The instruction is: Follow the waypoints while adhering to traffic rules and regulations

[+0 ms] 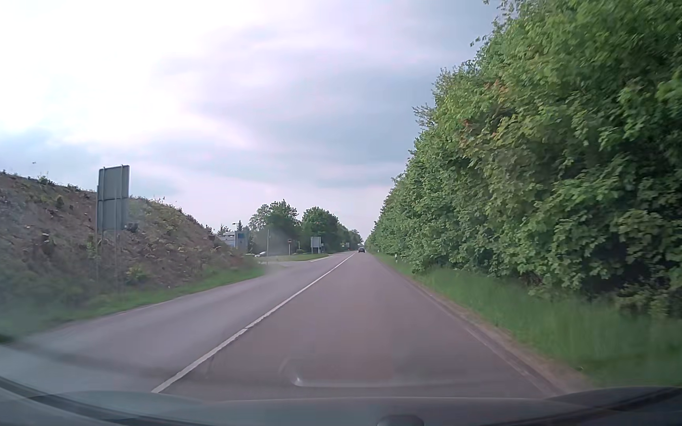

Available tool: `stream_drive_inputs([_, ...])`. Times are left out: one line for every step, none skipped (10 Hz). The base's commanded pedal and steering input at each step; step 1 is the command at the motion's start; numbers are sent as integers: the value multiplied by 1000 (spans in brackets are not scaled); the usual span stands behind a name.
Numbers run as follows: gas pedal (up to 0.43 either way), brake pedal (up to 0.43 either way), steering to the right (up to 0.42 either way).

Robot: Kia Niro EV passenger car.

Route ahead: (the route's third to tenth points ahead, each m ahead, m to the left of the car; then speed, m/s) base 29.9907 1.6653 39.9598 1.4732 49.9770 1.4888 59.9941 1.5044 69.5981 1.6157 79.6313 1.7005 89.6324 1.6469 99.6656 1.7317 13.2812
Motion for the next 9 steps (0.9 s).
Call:
stream_drive_inputs([177,0,-3])
stream_drive_inputs([169,0,-3])
stream_drive_inputs([169,0,-2])
stream_drive_inputs([169,0,-2])
stream_drive_inputs([169,0,-1])
stream_drive_inputs([169,0,-1])
stream_drive_inputs([169,0,-1])
stream_drive_inputs([169,0,-1])
stream_drive_inputs([169,0,-1])
